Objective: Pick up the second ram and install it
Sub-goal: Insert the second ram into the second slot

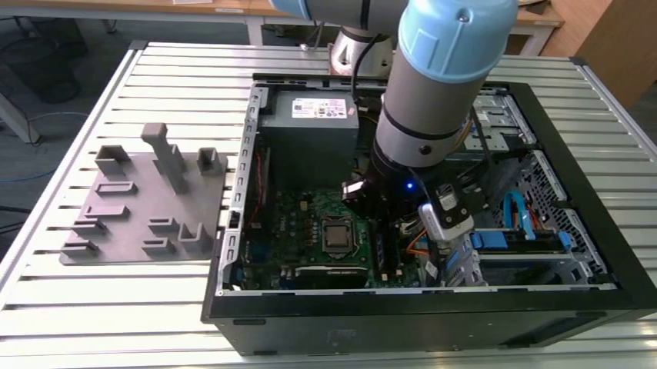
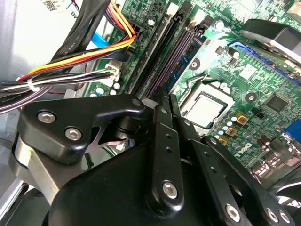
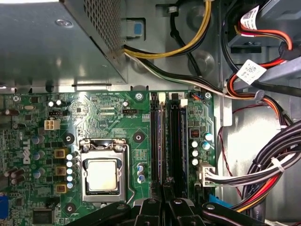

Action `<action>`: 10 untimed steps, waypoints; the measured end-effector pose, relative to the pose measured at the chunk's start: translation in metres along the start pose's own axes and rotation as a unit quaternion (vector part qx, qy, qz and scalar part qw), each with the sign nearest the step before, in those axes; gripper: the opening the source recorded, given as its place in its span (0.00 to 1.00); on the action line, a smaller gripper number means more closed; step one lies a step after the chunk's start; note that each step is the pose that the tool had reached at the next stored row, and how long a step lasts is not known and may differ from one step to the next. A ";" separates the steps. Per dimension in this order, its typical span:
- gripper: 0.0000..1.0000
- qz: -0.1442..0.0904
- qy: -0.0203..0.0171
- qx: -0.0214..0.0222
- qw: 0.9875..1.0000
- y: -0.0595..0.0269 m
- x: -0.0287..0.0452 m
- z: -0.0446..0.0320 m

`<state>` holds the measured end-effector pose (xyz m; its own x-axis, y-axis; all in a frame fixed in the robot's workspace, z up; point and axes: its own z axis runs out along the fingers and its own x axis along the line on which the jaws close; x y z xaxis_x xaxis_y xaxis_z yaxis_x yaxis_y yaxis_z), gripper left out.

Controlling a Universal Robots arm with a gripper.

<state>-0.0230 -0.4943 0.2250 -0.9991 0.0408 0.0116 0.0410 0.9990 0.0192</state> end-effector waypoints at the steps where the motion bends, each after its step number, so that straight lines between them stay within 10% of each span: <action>1: 0.13 0.000 0.000 0.000 1.000 0.0001 0.0000 0.0002; 10: 0.13 0.003 0.000 0.006 1.000 0.0001 0.0000 0.0010</action>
<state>-0.0231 -0.4943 0.2240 -0.9989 0.0459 0.0112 0.0460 0.9989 0.0070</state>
